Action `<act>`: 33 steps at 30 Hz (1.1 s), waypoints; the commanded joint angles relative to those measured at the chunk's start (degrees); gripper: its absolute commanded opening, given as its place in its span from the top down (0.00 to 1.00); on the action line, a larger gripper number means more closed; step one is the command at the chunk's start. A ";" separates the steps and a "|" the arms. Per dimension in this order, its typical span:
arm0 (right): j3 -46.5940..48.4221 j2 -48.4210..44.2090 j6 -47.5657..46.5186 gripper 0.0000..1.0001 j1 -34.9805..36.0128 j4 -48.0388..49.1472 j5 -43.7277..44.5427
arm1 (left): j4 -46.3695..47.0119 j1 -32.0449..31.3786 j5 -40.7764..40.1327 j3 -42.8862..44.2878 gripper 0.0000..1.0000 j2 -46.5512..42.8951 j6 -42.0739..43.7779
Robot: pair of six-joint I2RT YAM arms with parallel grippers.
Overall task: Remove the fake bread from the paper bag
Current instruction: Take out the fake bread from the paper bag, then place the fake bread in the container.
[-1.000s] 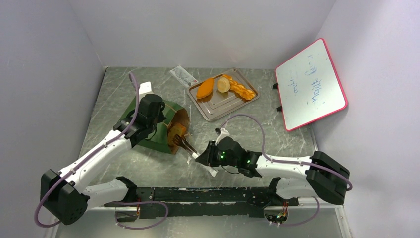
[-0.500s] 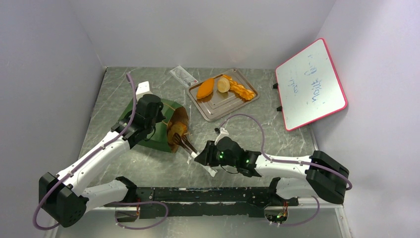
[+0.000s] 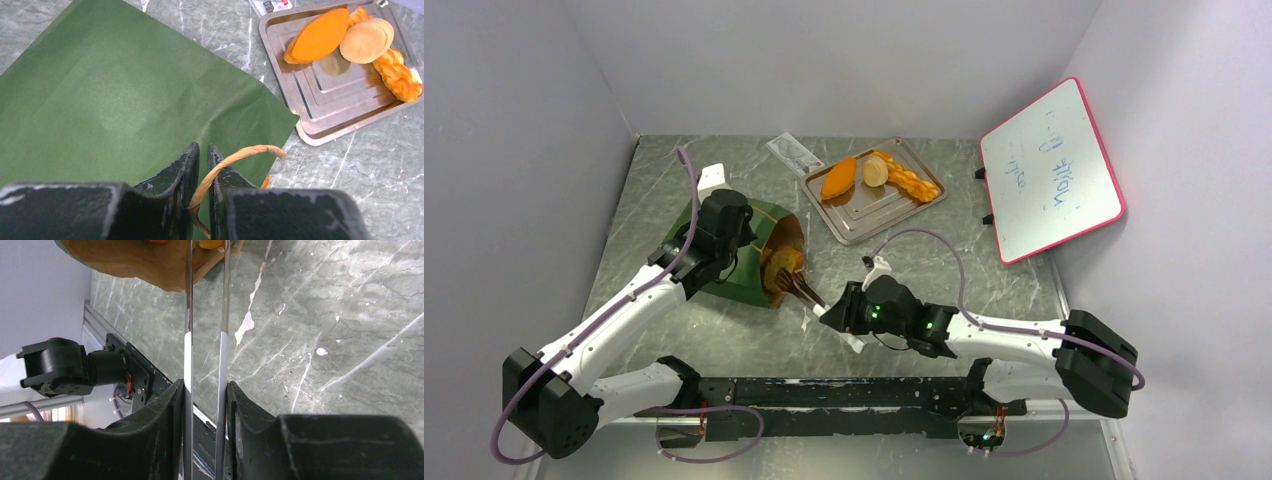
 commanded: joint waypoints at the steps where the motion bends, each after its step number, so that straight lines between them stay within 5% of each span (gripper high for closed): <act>1: 1.16 -2.23 0.61 0.74 0.44 -0.94 1.73 | 2.15 0.52 0.36 0.59 0.93 -0.59 -0.20; 33: 5.83 -14.41 -0.67 0.78 1.83 -11.65 8.35 | 2.64 0.63 0.51 -0.44 0.93 -0.21 -0.45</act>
